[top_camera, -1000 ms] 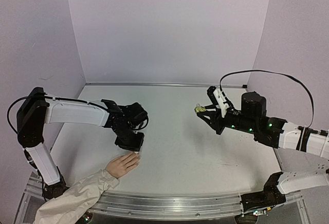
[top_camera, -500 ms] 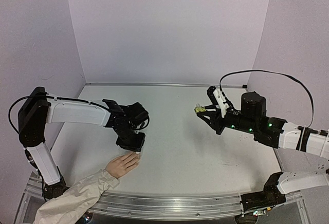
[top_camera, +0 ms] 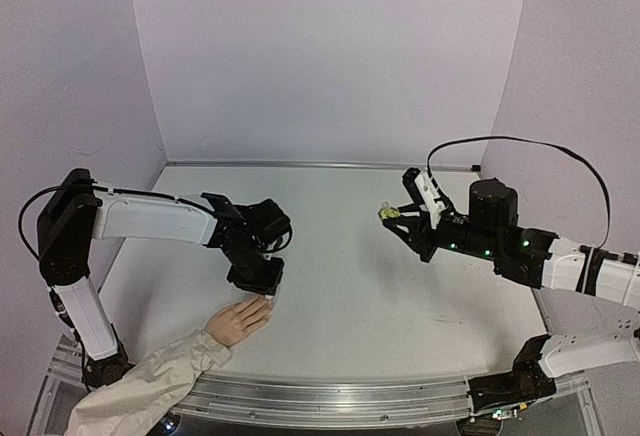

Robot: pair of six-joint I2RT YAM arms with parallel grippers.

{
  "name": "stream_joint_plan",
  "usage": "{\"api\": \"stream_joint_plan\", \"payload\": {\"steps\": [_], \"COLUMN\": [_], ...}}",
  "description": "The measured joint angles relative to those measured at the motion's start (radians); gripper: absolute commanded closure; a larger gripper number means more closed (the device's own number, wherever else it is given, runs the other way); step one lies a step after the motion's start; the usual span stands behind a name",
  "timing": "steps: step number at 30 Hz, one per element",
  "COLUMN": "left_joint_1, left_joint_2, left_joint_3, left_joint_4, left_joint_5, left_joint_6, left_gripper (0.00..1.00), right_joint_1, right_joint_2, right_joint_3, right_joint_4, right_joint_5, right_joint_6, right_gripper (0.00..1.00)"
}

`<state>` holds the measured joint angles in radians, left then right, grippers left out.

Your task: Paint the nails

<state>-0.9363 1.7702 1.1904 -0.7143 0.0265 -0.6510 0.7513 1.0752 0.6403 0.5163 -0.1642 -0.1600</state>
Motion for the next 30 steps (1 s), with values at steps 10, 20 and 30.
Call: {"api": "stream_joint_plan", "payload": {"steps": [10, 20, 30], "left_joint_1": [0.0, 0.0, 0.0], "left_joint_2": [0.0, 0.004, 0.016], "left_joint_3": [0.0, 0.0, 0.001], "left_joint_4": [0.0, 0.0, 0.0], "left_joint_5": [0.0, 0.0, 0.0], "left_joint_6": [0.0, 0.0, 0.0], "left_gripper": [1.0, 1.0, 1.0], "right_joint_1": [0.0, 0.0, 0.0], "right_joint_2": [0.0, 0.0, 0.0], "right_joint_3": [0.0, 0.0, 0.0], "right_joint_4": [0.0, 0.0, 0.0], "right_joint_5": [0.0, 0.0, 0.0], "right_joint_6": [0.0, 0.0, 0.0], "right_gripper": [1.0, 1.0, 1.0]}}
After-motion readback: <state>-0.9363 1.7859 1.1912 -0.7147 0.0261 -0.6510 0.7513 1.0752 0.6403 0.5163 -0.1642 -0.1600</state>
